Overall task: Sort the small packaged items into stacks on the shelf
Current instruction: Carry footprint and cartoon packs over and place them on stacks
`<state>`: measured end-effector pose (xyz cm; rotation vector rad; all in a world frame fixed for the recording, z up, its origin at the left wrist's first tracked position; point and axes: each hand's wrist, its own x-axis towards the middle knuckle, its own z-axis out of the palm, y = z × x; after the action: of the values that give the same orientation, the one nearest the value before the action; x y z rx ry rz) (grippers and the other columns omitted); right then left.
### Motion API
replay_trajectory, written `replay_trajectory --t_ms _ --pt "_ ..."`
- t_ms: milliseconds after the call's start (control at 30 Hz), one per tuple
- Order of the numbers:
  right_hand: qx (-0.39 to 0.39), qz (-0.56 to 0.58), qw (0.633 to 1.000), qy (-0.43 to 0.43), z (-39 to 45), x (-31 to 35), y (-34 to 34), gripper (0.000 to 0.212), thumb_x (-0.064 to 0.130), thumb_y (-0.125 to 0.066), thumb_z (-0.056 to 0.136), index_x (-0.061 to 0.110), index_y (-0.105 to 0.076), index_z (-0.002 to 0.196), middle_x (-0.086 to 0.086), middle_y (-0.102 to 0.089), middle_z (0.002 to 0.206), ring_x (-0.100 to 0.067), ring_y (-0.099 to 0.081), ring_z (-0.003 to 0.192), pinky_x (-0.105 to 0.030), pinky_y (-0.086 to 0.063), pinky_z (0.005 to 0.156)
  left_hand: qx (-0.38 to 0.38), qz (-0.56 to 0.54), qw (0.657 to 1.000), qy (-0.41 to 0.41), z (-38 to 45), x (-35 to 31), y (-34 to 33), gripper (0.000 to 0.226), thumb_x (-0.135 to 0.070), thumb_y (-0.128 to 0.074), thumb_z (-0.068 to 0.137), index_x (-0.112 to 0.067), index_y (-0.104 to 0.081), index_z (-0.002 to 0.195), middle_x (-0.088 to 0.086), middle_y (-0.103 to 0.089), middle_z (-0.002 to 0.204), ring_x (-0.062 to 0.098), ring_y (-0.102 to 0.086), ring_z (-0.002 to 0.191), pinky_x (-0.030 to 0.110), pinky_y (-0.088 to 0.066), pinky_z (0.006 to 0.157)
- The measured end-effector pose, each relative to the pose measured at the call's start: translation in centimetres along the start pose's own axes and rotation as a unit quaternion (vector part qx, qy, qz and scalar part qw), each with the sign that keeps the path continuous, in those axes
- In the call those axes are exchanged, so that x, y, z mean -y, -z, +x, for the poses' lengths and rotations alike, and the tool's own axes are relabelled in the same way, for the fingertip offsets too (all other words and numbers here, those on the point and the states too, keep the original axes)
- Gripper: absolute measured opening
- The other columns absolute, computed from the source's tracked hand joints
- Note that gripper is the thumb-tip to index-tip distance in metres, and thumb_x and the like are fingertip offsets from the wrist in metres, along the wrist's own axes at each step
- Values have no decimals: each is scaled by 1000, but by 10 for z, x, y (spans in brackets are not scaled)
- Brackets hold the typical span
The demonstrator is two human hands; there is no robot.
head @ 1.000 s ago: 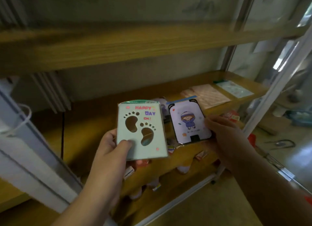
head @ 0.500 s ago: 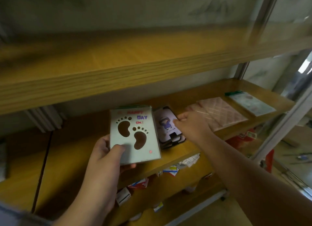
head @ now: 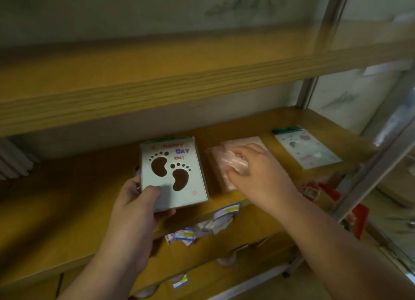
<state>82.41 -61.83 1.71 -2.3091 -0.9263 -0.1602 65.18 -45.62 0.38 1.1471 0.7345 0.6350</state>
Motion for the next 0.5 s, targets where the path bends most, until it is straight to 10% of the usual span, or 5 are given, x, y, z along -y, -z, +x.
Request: replay_trajectory --t_ms 500 --pt "-20 -76 996 -29 -24 -194 144 58 45 -63 88 27 -47 141 6 -53 137 -14 -49 123 -27 -40 94 99 52 993 41 -10 61 -256 39 -5 -61 94 -24 -53 127 2 -72 112 21 -74 93 30 -60 67"
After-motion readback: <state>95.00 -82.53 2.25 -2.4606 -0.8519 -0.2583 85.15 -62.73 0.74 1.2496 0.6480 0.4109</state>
